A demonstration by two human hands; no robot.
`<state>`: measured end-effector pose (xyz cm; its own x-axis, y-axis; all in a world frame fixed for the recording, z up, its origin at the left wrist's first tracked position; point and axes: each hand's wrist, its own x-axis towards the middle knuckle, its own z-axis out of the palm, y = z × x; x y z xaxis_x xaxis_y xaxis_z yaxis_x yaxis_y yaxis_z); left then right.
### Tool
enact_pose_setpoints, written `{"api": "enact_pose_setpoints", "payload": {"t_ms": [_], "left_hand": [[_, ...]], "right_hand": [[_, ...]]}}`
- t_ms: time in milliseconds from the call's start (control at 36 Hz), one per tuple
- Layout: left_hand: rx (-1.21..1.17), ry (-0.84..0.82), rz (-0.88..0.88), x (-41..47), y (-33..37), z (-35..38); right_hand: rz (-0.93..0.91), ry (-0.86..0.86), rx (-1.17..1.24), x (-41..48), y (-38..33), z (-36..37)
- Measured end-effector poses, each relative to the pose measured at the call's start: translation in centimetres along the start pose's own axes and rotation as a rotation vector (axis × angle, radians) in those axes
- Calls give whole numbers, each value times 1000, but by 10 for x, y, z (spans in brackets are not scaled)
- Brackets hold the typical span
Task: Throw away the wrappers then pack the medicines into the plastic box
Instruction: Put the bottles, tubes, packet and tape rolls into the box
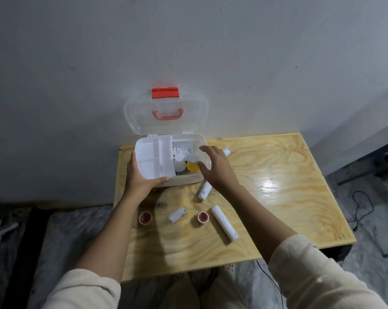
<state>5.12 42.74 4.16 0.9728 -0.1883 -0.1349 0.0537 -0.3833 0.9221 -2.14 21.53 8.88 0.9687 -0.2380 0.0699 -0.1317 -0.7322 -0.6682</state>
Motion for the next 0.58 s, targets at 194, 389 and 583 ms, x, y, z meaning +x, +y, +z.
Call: {"api": "enact_pose_setpoints", "payload": {"t_ms": [194, 389, 583], "left_hand": [[16, 23, -6, 1, -1, 0], [-4, 30, 5, 0, 3, 2], [12, 33, -8, -4, 4, 2]], "right_hand": [[31, 32, 56, -70, 43, 0], [114, -292, -41, -135, 90, 12], [75, -241, -188, -121, 91, 13]]}}
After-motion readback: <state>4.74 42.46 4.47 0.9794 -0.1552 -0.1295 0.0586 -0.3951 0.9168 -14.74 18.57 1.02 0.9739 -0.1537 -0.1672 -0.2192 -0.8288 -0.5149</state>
